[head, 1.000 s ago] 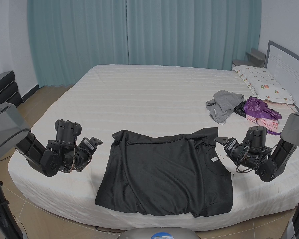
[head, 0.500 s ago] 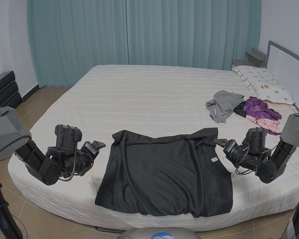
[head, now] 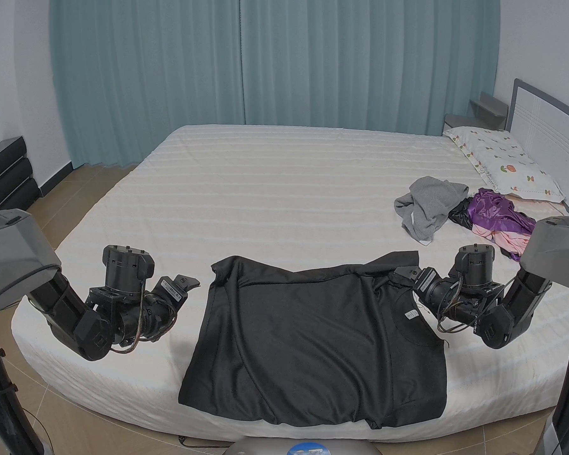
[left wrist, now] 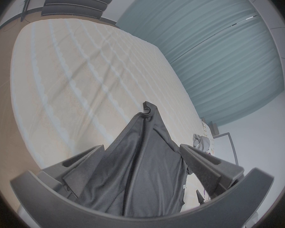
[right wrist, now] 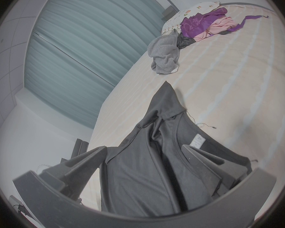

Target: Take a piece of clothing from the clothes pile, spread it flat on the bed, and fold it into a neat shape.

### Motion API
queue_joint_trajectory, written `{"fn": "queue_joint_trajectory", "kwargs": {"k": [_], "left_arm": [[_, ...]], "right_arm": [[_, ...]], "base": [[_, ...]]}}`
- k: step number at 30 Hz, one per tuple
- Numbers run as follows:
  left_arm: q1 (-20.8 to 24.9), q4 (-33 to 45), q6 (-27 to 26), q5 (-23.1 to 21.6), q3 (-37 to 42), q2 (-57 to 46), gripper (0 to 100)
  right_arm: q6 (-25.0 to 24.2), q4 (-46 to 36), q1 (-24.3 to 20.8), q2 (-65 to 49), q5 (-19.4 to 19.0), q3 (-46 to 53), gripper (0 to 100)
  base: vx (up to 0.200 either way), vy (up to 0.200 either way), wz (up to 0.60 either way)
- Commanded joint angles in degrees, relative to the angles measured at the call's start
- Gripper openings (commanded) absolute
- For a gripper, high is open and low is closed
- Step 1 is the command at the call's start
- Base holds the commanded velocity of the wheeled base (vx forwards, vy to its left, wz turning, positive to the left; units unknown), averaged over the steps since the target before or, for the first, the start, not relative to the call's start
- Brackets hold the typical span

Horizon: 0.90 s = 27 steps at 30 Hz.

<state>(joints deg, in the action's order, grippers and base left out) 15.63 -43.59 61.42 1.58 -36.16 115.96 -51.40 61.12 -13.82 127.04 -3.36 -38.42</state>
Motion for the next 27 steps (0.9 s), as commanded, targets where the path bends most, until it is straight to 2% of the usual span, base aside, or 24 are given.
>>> {"fn": "queue_joint_trajectory", "kwargs": {"k": [1, 10, 14, 25, 26, 27], "left_arm": [[0.02, 0.00, 0.11, 0.09, 0.03, 0.32, 100], [0.02, 0.00, 1.34, 0.09, 0.12, 0.41, 100], [-0.07, 0.00, 1.34, 0.09, 0.12, 0.67, 100], [-0.07, -0.09, 1.87, 0.17, 0.12, 1.20, 100], [-0.07, -0.09, 1.87, 0.17, 0.12, 1.20, 100], [-0.07, -0.09, 1.87, 0.26, 0.12, 1.20, 100]], "right_arm": [[0.16, -1.80, 0.03, 5.59, 0.46, -6.58, 100], [0.95, -13.66, 0.46, 12.97, 1.69, -21.87, 100], [3.67, -17.71, 1.17, 16.14, 3.36, -27.84, 100], [9.65, -21.66, 1.34, 20.53, 5.91, -37.07, 100], [10.00, -21.66, 1.34, 21.06, 5.91, -37.78, 0], [10.44, -21.66, 1.34, 21.67, 6.00, -38.83, 0]], "base": [[0.000, 0.000, 0.00], [0.000, 0.000, 0.00], [0.000, 0.000, 0.00], [0.000, 0.000, 0.00], [0.000, 0.000, 0.00], [0.000, 0.000, 0.00]]}}
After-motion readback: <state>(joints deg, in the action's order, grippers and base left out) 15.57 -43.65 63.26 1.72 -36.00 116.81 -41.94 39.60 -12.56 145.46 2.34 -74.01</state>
